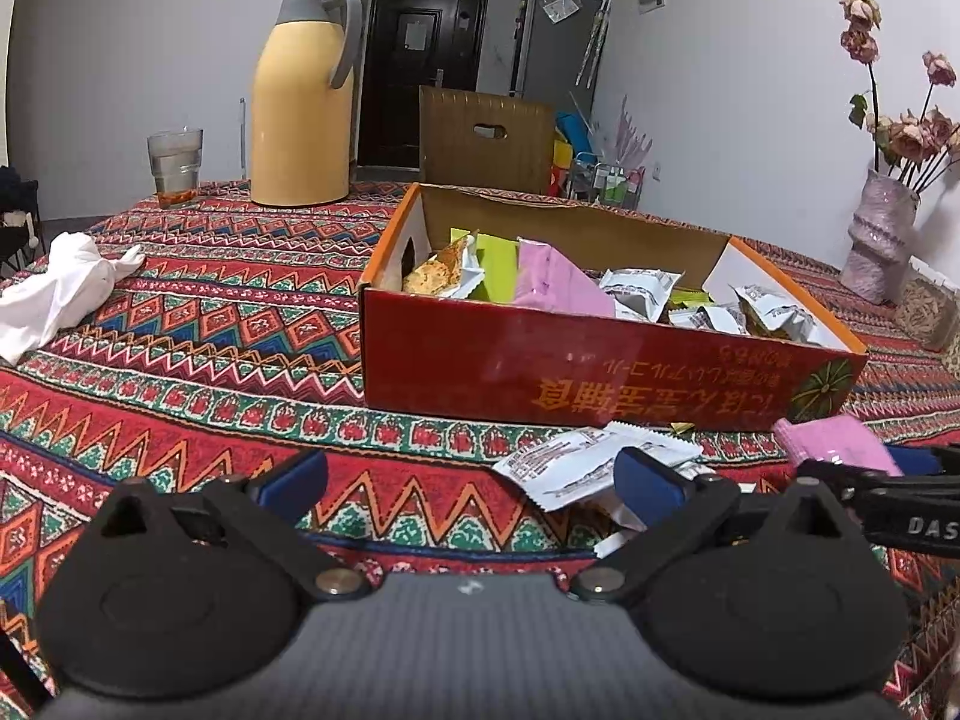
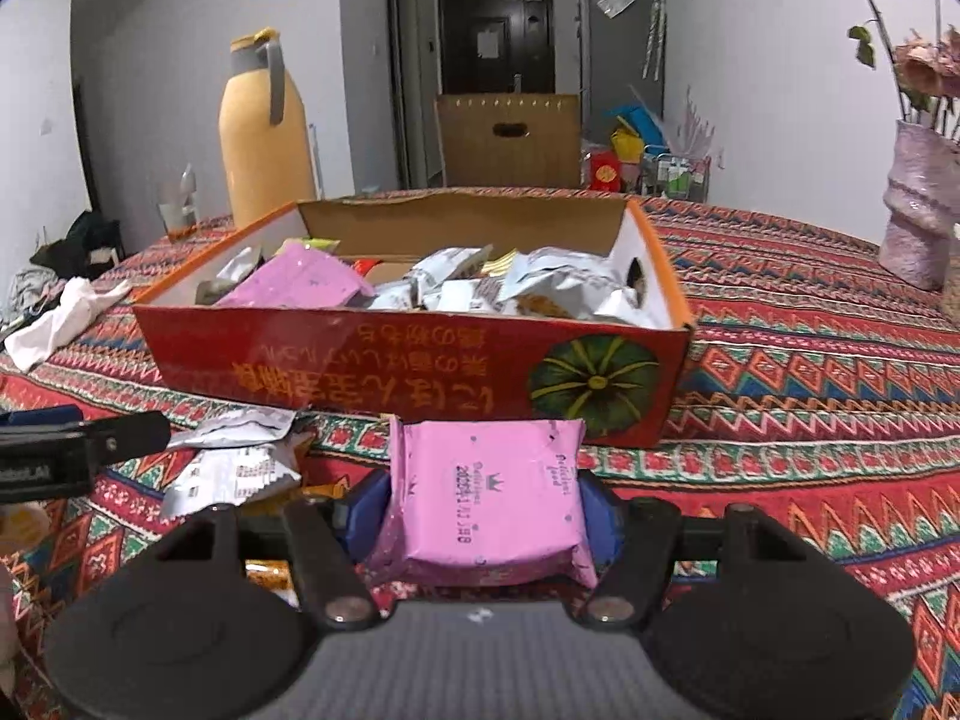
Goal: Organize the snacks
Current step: 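Grasp a pink packet with the right gripper, then grasp a white cracker packet with the left gripper while the right gripper holds the pink packet, then hold both packets in front of the box with both grippers, then carry the cracker and pink packets over the box, lower them in and open both grippers, then withdraw both tools from the box toward the white packets on the cloth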
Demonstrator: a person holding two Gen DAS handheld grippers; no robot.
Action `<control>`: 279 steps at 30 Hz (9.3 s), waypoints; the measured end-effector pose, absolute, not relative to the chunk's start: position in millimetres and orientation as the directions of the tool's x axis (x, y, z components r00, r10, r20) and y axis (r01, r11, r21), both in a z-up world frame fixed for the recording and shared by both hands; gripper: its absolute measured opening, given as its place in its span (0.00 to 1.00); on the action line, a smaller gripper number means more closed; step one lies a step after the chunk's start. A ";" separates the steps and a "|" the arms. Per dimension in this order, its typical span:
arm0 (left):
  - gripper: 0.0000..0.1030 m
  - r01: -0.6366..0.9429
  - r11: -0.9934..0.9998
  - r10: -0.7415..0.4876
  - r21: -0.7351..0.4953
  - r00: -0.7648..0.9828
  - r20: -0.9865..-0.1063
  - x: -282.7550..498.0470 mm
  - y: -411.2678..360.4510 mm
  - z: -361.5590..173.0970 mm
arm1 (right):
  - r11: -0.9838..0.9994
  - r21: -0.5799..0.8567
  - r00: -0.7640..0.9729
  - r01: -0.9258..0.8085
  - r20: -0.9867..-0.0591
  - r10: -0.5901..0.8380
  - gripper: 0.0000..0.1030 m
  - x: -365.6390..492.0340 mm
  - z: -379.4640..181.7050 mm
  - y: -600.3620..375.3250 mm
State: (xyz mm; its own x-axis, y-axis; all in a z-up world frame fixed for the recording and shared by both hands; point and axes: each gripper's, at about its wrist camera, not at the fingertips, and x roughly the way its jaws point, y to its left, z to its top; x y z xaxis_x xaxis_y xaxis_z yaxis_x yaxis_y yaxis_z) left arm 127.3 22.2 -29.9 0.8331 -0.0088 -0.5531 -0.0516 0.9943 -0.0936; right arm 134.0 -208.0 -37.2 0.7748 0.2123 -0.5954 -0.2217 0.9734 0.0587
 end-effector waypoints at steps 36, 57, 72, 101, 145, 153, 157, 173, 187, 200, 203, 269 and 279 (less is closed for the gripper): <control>1.00 -0.181 0.983 0.136 0.023 0.646 -0.751 160.6 -91.1 -48.1 | 0.980 0.116 0.828 -0.159 -0.525 0.197 0.64 105.7 -54.6 -272.9; 0.51 0.018 0.999 -0.039 -0.037 0.709 -0.705 126.9 -85.9 -38.5 | 0.983 0.105 0.836 -0.152 -0.517 0.185 0.64 101.9 -53.9 -270.7; 0.51 0.148 0.988 -0.147 -0.044 0.816 -0.558 82.3 -75.3 3.0 | 0.985 0.082 0.851 -0.151 -0.496 0.172 0.65 84.5 -38.5 -262.0; 0.52 0.105 0.991 -0.130 -0.078 0.850 -0.510 93.2 -44.7 17.8 | 0.993 -0.002 0.759 -0.115 -0.645 0.087 0.82 156.7 -49.3 -229.5; 0.52 0.090 0.991 -0.128 -0.098 0.844 -0.520 101.4 -26.5 7.9 | 0.988 0.042 0.799 -0.150 -0.583 0.146 0.63 114.4 -37.5 -231.0; 0.52 0.089 0.992 -0.123 -0.092 0.863 -0.491 100.7 -24.1 17.8 | 0.983 0.042 0.839 -0.179 -0.515 0.175 0.63 104.1 -14.4 -223.3; 0.52 0.082 0.993 -0.113 -0.084 0.874 -0.472 103.7 -22.5 24.6 | 0.981 0.040 0.852 -0.191 -0.490 0.186 0.63 103.9 -5.2 -217.9; 0.52 0.045 0.997 -0.066 -0.062 0.913 -0.402 148.9 -18.5 56.4 | 0.978 0.026 0.896 -0.208 -0.395 0.201 0.64 135.6 34.2 -199.5; 0.52 -0.013 0.997 -0.016 -0.071 0.918 -0.396 219.1 -13.2 60.8 | 0.983 0.021 0.892 -0.180 -0.419 0.172 0.64 204.8 29.6 -181.6; 0.53 -0.009 0.996 -0.028 -0.086 0.909 -0.416 246.7 -4.7 22.5 | 0.987 0.023 0.893 -0.162 -0.422 0.156 0.64 236.4 -6.3 -175.2; 0.56 -0.007 0.995 -0.037 -0.104 0.909 -0.416 246.8 -0.4 21.7 | 0.984 0.020 0.887 -0.176 -0.430 0.168 0.66 239.1 -8.6 -173.0; 1.00 -0.043 0.994 -0.020 -0.103 0.841 -0.541 87.6 69.5 -10.7 | 0.959 0.058 0.727 -0.278 -0.639 0.249 1.00 119.0 -36.2 -131.6; 1.00 -0.049 0.992 -0.023 -0.117 0.837 -0.547 83.2 75.1 -14.1 | 0.962 0.018 0.691 -0.273 -0.692 0.209 0.95 139.1 -45.1 -109.0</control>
